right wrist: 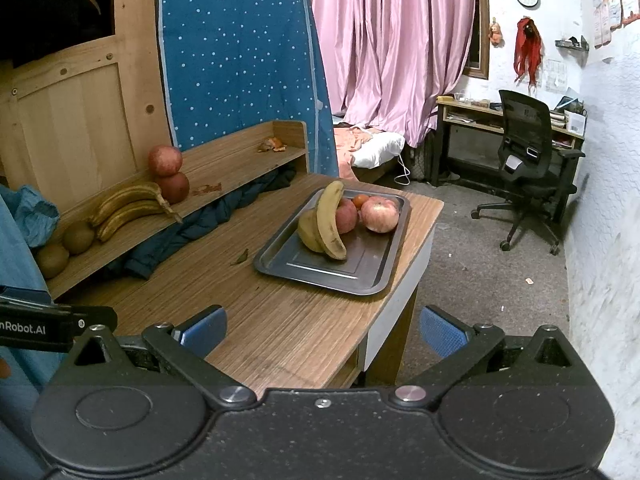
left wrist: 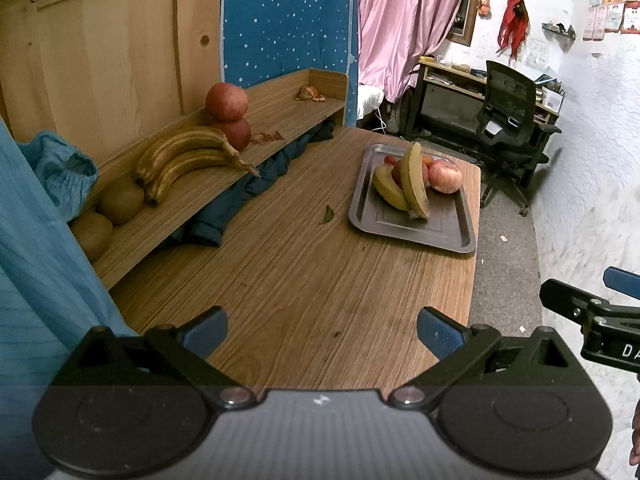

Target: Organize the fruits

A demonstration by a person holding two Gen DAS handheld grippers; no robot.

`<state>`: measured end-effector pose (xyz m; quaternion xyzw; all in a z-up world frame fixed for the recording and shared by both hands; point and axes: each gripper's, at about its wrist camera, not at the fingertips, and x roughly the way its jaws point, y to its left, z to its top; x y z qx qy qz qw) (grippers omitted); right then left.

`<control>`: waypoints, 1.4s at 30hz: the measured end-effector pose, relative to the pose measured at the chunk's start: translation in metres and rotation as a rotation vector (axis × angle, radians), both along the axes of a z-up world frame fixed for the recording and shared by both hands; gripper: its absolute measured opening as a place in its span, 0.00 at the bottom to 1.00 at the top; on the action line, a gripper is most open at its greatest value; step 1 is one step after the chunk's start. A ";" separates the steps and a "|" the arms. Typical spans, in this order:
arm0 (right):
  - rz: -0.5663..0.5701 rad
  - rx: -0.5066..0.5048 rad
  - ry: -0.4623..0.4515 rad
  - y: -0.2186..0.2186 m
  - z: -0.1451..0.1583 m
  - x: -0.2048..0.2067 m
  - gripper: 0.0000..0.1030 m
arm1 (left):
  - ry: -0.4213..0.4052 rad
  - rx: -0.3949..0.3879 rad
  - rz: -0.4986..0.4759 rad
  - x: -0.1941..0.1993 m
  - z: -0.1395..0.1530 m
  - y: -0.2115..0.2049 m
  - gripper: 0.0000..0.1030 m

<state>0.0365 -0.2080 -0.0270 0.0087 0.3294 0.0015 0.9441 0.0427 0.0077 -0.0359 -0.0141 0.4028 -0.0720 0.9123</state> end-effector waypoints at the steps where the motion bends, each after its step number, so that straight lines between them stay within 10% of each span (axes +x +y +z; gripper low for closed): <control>1: 0.001 0.000 0.000 0.000 0.000 0.000 0.99 | 0.000 0.000 0.001 0.000 0.000 0.000 1.00; 42: 0.001 -0.001 0.002 -0.001 0.000 0.000 0.99 | -0.008 0.031 0.012 0.001 -0.002 -0.001 1.00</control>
